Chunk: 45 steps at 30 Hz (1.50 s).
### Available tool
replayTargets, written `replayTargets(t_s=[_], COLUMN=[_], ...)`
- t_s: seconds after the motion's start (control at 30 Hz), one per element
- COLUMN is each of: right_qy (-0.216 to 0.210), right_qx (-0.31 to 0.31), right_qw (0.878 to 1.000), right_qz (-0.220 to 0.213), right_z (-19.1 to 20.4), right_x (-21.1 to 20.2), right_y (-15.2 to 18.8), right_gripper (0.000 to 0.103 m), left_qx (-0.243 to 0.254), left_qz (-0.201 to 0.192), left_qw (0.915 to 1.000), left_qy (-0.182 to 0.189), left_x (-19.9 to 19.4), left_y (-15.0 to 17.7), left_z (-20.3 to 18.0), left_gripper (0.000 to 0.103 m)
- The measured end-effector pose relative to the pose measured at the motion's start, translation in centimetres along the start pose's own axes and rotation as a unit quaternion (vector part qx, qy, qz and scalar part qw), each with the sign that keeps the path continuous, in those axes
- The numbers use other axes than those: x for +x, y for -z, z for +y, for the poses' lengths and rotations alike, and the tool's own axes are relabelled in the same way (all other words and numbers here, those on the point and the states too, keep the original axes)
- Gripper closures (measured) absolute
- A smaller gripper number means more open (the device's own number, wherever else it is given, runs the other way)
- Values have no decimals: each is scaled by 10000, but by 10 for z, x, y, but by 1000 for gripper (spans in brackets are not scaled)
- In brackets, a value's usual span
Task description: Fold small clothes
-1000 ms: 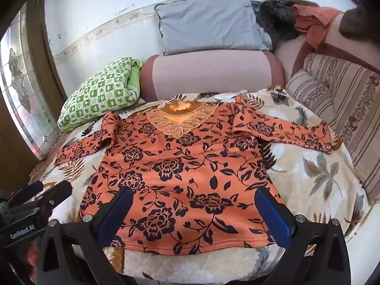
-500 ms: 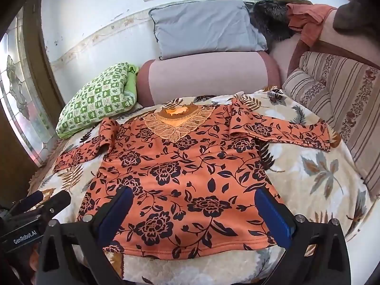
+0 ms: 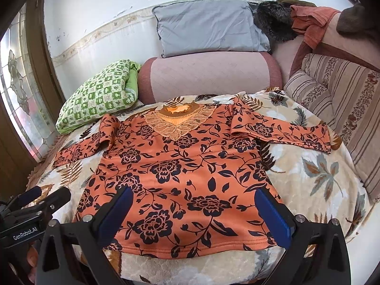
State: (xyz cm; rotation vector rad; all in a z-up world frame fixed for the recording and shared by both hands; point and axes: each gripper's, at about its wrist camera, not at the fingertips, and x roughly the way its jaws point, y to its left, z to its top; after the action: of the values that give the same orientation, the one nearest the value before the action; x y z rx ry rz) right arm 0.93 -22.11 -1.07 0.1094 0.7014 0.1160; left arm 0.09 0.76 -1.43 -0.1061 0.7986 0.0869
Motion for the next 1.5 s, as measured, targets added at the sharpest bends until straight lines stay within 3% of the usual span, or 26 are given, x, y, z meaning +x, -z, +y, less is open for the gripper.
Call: replayTargets(t_s=[1.5], right_qy=[-9], right_qx=[-126], right_qw=[9999], right_qz=[23], right_z=[7], right_x=[4], right_y=[-4], right_gripper=[0], left_qx=[-106], left_qz=[55], left_qw=[9999], left_qy=[46], left_x=[4], left_y=[-3], left_z=[1], left_gripper=[0])
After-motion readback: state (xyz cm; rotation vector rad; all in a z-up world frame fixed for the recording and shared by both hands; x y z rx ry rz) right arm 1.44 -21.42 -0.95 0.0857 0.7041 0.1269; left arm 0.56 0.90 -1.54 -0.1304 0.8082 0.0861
